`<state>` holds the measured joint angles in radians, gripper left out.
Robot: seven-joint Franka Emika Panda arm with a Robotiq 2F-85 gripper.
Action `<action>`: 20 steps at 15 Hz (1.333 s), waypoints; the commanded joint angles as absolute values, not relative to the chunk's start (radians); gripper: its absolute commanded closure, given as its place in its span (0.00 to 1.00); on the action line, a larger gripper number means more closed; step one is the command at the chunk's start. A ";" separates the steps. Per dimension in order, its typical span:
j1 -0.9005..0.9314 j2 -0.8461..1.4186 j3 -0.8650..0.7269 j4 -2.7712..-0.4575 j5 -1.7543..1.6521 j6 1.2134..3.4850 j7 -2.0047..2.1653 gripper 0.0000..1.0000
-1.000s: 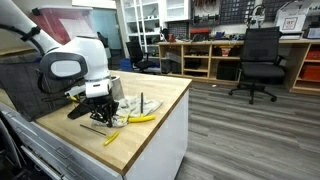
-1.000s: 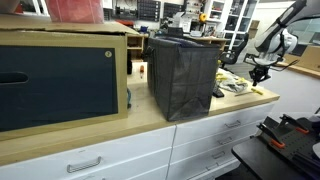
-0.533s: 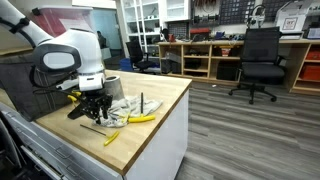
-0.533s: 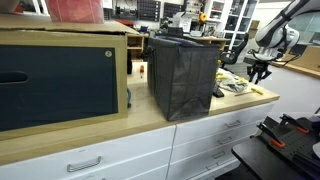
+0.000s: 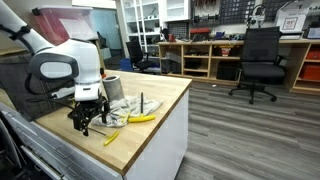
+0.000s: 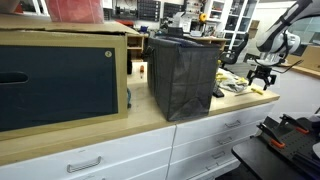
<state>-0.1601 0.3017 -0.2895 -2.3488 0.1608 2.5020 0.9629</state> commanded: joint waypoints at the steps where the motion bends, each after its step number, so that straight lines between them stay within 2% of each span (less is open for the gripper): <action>1: -0.165 0.318 -0.300 -2.329 0.145 2.480 0.961 0.00; 20: -0.117 0.472 -0.333 -2.186 0.053 2.495 1.017 0.00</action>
<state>-0.1457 0.4406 -0.3161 -2.2186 0.0780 2.5023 0.9731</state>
